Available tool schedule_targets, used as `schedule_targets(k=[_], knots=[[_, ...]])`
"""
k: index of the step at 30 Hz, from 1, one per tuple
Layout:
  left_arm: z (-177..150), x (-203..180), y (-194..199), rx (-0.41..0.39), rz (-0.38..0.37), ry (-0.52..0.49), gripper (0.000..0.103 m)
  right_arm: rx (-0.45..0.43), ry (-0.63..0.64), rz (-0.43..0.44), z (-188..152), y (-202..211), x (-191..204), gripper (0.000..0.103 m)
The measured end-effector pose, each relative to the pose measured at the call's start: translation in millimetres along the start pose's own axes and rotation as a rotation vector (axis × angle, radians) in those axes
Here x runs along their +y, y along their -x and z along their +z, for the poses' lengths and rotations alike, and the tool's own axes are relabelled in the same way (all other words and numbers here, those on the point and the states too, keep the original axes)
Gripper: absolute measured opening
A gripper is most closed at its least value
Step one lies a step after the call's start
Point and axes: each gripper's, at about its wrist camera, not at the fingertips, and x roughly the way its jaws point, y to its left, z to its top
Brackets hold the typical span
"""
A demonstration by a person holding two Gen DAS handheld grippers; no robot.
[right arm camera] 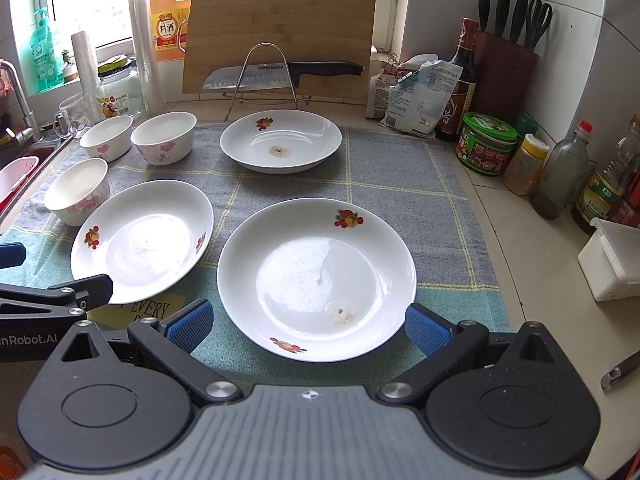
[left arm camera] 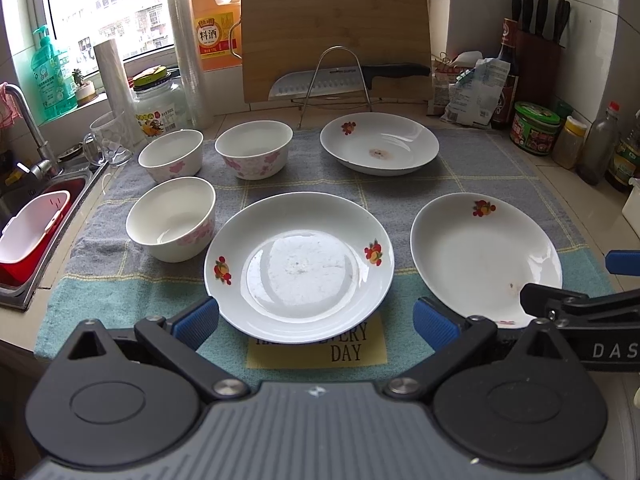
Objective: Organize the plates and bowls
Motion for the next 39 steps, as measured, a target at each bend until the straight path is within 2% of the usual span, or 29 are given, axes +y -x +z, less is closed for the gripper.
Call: schedule_targets(k=[14,18,22,27,29,34,39], knots=[[-0.6,2.0,3.6,-0.049,-0.043,0.003,0.102,-0.061,0.054,0.055,-11.5,4.5,-9.9,0.103],[-1.7,5.4,4.3,-0.055,-0.114,0.023,0.102,-0.047,0.061,0.057,-19.7,-0.8,-19.6,0.103],[-1.5,-0.1,5.8,-0.052,-0.16,-0.003,0.102,-0.035,0.068,0.069,-30.9,-8.8,-30.0,0.103],[-3.2,-1.0,-4.4,0.018,-0.197,0.015,0.102,-0.009,0.074,0.082,-45.2,-23.5,-37.4,0.103],[-3.4,-0.1,-11.6,0.047,-0.205,0.022,0.102,0.008,0.068,0.088,-49.6,-30.6,-39.7,0.103],[0.1,-2.1,-17.6,0.024,-0.193,-0.016,0.102,0.027,0.061,0.102,-55.7,-47.8,-44.2,0.103],[9.6,-3.9,-29.9,0.022,-0.224,-0.053,0.102,0.042,0.07,0.106,-54.8,-62.2,-44.6,0.103]])
